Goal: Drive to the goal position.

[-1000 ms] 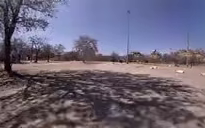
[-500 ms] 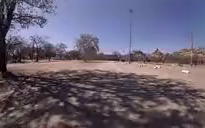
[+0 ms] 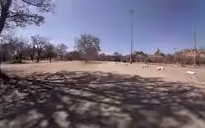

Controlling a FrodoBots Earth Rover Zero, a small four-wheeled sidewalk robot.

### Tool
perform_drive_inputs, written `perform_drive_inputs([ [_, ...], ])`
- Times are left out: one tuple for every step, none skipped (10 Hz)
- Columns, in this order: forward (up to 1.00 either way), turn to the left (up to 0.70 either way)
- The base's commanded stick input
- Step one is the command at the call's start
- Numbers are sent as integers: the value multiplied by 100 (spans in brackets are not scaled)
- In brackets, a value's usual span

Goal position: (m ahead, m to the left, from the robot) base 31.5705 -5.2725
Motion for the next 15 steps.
perform_drive_inputs([
  [100, 0],
  [100, 0],
  [100, 0],
  [100, 0],
  [100, 0],
  [100, 0],
  [100, 0],
  [100, 0],
  [100, 0],
  [100, 0],
  [100, 0],
  [100, 0],
  [100, -27],
  [100, -27],
  [100, 0],
])
